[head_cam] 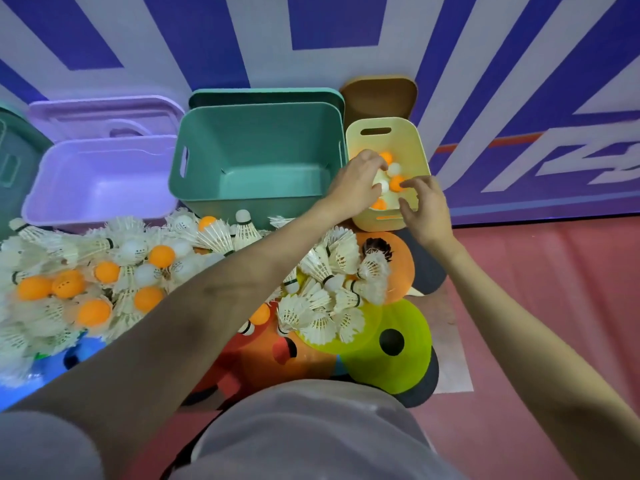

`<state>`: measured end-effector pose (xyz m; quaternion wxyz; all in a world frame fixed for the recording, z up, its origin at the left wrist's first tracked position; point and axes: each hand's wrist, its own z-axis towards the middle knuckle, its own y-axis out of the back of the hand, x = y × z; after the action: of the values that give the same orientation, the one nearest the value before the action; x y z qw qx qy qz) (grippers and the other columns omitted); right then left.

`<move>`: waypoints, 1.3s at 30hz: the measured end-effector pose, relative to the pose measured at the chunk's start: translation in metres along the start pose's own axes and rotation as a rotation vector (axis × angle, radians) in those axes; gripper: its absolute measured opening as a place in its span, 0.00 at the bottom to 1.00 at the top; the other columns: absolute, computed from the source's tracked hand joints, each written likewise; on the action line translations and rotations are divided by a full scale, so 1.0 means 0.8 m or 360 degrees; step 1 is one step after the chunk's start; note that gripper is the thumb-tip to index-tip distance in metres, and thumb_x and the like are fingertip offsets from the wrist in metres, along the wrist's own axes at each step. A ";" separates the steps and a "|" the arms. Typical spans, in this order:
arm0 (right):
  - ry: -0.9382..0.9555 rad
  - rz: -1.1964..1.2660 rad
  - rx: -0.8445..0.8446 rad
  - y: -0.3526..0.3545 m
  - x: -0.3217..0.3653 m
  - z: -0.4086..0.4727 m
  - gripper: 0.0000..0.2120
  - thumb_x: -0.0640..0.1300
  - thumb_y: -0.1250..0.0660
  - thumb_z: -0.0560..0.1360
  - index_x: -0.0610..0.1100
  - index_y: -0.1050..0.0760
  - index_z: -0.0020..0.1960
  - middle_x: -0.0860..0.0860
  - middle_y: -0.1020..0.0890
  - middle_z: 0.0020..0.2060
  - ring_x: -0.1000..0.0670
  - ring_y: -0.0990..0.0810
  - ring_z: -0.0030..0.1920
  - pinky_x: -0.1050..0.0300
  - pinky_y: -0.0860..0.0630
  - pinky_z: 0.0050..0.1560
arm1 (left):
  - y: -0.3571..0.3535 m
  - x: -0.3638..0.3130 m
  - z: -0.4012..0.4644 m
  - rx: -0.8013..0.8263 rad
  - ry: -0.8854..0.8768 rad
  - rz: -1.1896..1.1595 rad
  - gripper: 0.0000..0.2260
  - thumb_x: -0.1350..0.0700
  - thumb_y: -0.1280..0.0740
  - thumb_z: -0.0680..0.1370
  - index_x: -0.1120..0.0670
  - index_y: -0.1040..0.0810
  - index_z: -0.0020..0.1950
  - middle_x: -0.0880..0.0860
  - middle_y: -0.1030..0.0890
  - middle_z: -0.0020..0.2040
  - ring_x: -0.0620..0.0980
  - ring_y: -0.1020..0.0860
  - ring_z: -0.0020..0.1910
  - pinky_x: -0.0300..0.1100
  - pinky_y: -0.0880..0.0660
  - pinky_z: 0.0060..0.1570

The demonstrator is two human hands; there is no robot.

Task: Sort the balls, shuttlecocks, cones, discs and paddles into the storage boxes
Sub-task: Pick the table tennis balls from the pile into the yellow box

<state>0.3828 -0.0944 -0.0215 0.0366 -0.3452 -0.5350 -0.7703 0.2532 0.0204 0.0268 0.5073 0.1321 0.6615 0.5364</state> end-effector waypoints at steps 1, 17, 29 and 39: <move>0.0020 -0.0008 0.0018 -0.002 0.000 -0.007 0.13 0.38 0.35 0.75 0.39 0.25 0.60 0.42 0.26 0.57 0.42 0.25 0.56 0.52 0.27 0.52 | 0.001 0.005 -0.007 -0.0027 0.0004 -0.0026 0.14 0.61 0.34 0.76 0.58 0.25 0.62 0.56 0.26 0.64 0.55 0.26 0.60 0.48 0.29 0.58; 0.0639 0.0211 0.0663 -0.065 0.159 -0.134 0.13 0.40 0.34 0.75 0.41 0.25 0.60 0.45 0.23 0.53 0.45 0.25 0.55 0.54 0.27 0.53 | 0.078 0.100 -0.221 -0.0400 0.0348 -0.0239 0.11 0.61 0.33 0.76 0.57 0.22 0.59 0.53 0.20 0.54 0.47 0.22 0.50 0.50 0.23 0.52; 0.0948 -0.0684 0.0924 -0.131 0.231 -0.181 0.15 0.45 0.26 0.66 0.37 0.21 0.49 0.38 0.26 0.58 0.37 0.28 0.57 0.46 0.30 0.56 | 0.104 0.163 -0.376 -0.0466 0.0666 0.0042 0.14 0.61 0.32 0.77 0.59 0.24 0.62 0.57 0.21 0.56 0.54 0.22 0.54 0.49 0.25 0.50; 0.0931 -0.0849 0.0802 -0.146 0.246 -0.185 0.11 0.43 0.24 0.60 0.40 0.20 0.40 0.40 0.22 0.46 0.39 0.24 0.48 0.52 0.31 0.49 | 0.118 0.188 -0.410 -0.0577 0.1152 0.0362 0.21 0.52 0.25 0.72 0.59 0.25 0.60 0.58 0.24 0.56 0.58 0.27 0.58 0.50 0.30 0.55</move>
<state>0.1108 -0.1084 -0.0305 0.0693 0.0558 -0.7426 -0.6638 -0.1160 -0.0233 -0.0024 0.1946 -0.0841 0.6732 0.7084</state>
